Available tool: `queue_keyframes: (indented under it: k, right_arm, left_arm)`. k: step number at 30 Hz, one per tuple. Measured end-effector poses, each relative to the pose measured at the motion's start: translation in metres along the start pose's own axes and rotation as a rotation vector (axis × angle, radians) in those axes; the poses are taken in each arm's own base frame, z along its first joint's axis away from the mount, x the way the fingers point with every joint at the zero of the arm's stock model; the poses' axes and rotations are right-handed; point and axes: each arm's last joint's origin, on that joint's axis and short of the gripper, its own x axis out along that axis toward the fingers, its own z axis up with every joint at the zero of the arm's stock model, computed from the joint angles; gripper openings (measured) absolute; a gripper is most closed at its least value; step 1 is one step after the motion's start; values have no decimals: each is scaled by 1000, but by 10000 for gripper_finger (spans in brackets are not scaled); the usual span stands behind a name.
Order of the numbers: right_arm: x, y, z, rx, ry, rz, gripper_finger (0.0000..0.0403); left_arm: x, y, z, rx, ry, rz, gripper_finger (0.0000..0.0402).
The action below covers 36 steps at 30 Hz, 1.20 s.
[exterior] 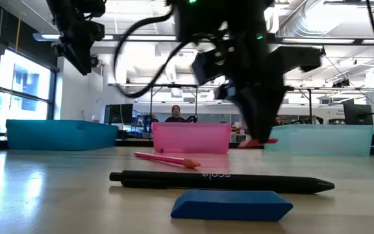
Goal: Sort crayons/erasers/pens/pencils in bins
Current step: Put the orange eraser into the orange bin
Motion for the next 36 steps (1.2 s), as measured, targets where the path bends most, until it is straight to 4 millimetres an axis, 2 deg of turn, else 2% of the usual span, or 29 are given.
queue_keyframes:
  k: [9,15,22,29,36]
  right_arm:
    - [-40,15,-61,175,-151,-40,46]
    - [-66,35,-107,321,-269,-56,46]
    - [-86,60,-158,486,-371,-59,46]
    - [-91,83,-192,585,-408,-3,46]
    - [-81,112,-209,612,-368,34,46]
  left_arm:
    - [0,0,6,-49,-62,1,145]
    - [0,0,7,-114,-74,-2,145]
    - [0,-7,8,-134,-72,-24,145]
    - [-1,-28,10,-132,-101,-83,145]
    - [-4,-58,15,-109,-177,-184,145]
